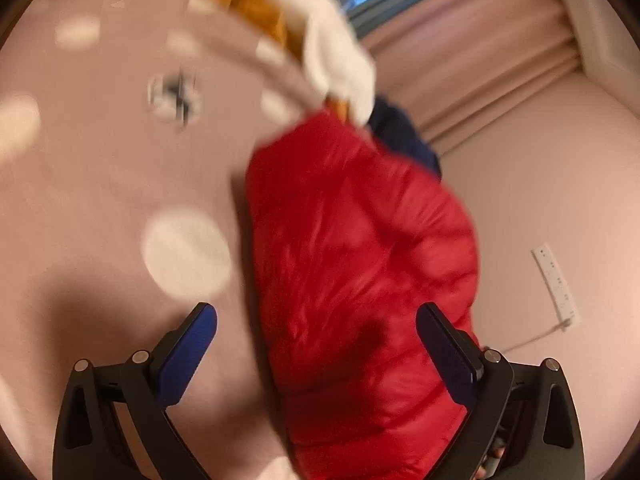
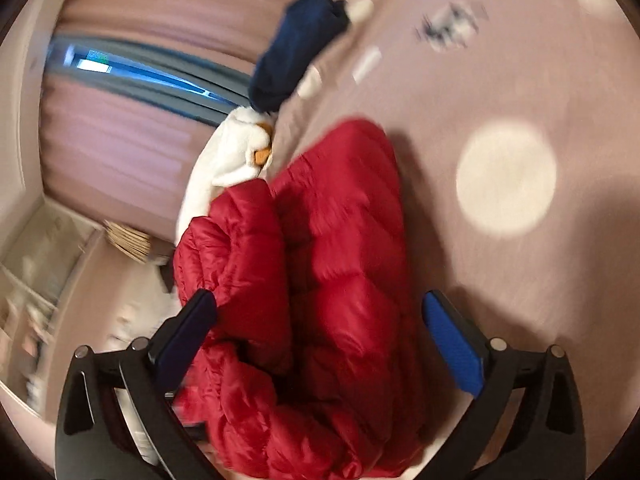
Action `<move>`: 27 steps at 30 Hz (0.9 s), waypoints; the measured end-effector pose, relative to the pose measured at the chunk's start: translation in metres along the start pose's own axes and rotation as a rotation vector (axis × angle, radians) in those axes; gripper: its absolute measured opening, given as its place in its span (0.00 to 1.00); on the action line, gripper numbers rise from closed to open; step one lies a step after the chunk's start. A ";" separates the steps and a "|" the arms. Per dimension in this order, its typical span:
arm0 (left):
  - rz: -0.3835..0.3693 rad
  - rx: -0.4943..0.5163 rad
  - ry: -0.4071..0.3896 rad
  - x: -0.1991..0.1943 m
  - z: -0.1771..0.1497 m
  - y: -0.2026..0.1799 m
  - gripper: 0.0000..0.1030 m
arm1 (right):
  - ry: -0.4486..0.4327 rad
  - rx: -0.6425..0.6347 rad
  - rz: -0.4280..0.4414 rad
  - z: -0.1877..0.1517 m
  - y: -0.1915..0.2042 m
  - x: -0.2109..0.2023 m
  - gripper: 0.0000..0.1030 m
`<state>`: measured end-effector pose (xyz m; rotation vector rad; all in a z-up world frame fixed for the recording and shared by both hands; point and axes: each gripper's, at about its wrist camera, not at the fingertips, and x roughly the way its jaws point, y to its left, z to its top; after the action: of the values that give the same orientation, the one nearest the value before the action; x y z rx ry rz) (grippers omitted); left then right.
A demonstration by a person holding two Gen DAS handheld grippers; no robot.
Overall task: Fold large clothes
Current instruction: 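Grasp the bundle with the left tool while the right tool holds it, then lift and turn the red jacket bundle over with both tools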
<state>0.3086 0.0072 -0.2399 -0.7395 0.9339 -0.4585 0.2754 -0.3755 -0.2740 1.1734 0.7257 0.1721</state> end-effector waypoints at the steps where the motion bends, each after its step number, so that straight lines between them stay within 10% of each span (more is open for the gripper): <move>1: -0.031 -0.044 0.058 0.018 -0.002 0.006 0.96 | 0.019 0.024 0.013 -0.002 -0.003 0.007 1.00; 12: -0.248 -0.020 0.232 0.097 0.003 -0.010 0.99 | 0.146 -0.054 0.042 -0.008 0.015 0.053 1.00; 20: -0.225 -0.004 0.160 0.115 -0.006 -0.018 0.95 | 0.141 -0.135 -0.007 -0.019 0.028 0.076 0.98; 27: -0.115 0.080 0.087 0.115 -0.022 -0.035 0.86 | 0.122 -0.170 -0.078 -0.025 0.029 0.071 0.73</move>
<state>0.3493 -0.0980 -0.2859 -0.7071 0.9518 -0.6296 0.3220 -0.3099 -0.2834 0.9772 0.8468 0.2368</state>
